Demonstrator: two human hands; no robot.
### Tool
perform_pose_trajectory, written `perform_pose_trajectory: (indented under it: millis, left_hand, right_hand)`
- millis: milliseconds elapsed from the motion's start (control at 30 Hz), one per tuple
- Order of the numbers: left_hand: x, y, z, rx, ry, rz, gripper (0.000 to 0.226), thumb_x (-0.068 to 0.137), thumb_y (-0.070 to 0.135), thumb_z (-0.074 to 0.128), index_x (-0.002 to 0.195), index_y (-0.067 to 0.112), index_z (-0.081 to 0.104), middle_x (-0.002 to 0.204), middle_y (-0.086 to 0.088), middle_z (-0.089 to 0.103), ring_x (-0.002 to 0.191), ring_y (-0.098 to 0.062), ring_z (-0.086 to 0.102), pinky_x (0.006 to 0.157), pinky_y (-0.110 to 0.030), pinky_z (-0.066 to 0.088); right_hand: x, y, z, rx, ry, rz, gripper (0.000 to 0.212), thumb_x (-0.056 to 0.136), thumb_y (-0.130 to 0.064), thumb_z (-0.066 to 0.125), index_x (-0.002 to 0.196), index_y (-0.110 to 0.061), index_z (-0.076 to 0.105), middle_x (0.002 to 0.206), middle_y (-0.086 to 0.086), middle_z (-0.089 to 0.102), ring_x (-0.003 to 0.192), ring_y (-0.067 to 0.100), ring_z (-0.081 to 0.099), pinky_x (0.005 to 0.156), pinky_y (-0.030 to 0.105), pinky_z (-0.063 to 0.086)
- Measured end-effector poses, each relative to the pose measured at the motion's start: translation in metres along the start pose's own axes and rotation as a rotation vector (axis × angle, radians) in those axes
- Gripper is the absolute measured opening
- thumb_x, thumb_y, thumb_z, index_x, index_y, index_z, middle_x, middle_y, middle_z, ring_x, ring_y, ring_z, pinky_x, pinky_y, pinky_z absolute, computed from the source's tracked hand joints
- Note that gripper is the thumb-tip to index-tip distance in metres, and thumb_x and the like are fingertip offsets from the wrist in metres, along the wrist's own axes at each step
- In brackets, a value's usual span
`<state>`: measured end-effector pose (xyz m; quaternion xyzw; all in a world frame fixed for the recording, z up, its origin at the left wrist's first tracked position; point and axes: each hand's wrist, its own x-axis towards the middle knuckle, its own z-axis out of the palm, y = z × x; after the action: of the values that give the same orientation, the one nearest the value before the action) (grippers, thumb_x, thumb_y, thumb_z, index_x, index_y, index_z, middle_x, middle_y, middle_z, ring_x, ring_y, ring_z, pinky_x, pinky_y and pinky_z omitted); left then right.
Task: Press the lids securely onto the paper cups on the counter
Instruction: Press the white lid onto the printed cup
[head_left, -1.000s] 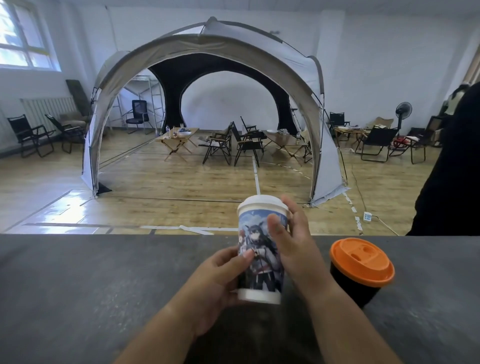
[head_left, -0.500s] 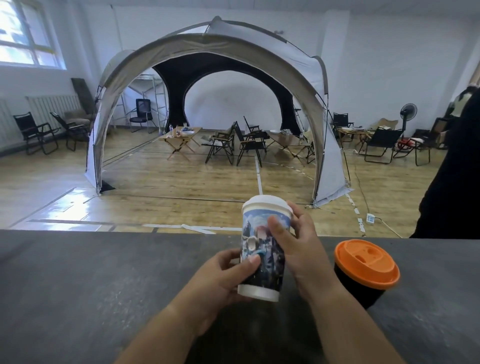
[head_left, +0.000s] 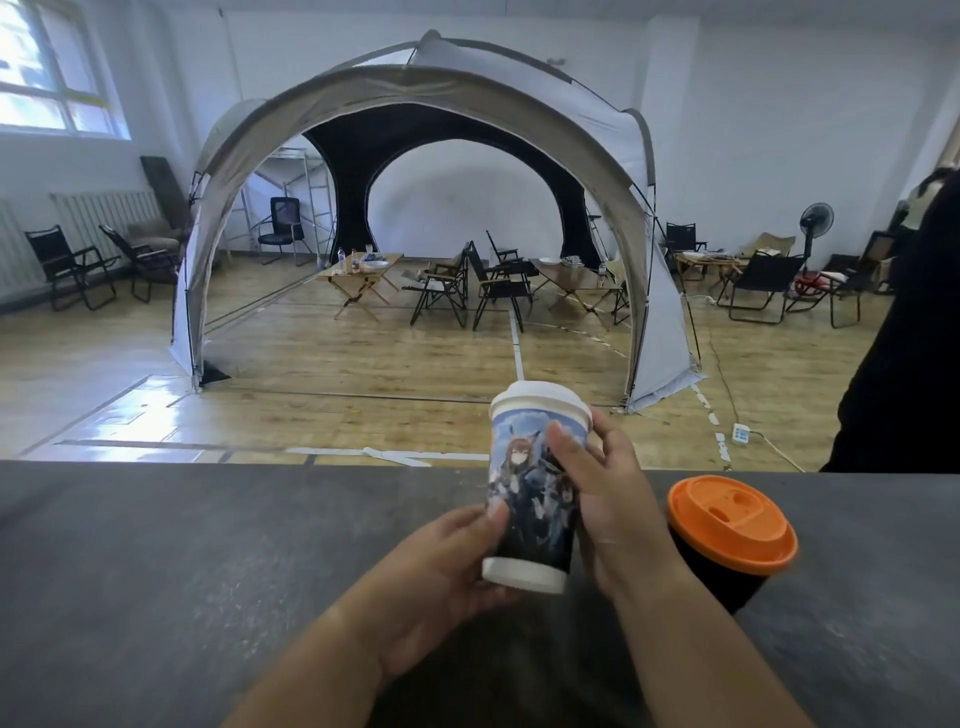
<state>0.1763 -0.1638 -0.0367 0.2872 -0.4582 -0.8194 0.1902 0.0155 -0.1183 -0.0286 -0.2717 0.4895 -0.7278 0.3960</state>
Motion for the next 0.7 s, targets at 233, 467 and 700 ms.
perform_pose_trajectory:
  millis: [233, 467, 700]
  left_hand:
    - [0.0023, -0.0022, -0.0044, -0.101, -0.074, 0.01, 0.035, 0.076, 0.019, 0.075, 0.102, -0.004, 0.072, 0.111, -0.026, 0.068, 0.091, -0.03, 0.071, 0.076, -0.036, 0.061]
    - [0.0007, -0.002, -0.0006, 0.038, 0.013, 0.048, 0.049, 0.08, 0.034, 0.066, 0.12, 0.007, 0.065, 0.114, -0.018, 0.07, 0.098, -0.03, 0.068, 0.088, -0.042, 0.055]
    - [-0.0002, -0.0007, -0.0001, -0.062, -0.033, 0.035, 0.045, 0.078, 0.025, 0.066, 0.114, -0.003, 0.063, 0.106, -0.023, 0.07, 0.086, -0.028, 0.07, 0.076, -0.036, 0.059]
  right_hand:
    - [0.004, 0.0045, -0.002, 0.314, -0.142, 0.243, 0.069, 0.082, -0.039, 0.07, 0.139, -0.006, 0.049, 0.127, 0.025, 0.064, 0.114, 0.042, 0.064, 0.088, 0.052, 0.056]
    - [-0.0004, 0.0022, 0.0036, 0.052, -0.015, -0.029, 0.074, 0.068, -0.03, 0.079, 0.134, -0.018, 0.048, 0.115, 0.013, 0.071, 0.098, 0.03, 0.073, 0.087, 0.05, 0.059]
    - [0.0, 0.004, -0.0007, 0.266, -0.123, 0.194, 0.06, 0.081, -0.031, 0.07, 0.134, -0.009, 0.054, 0.126, 0.026, 0.064, 0.118, 0.044, 0.061, 0.101, 0.061, 0.047]
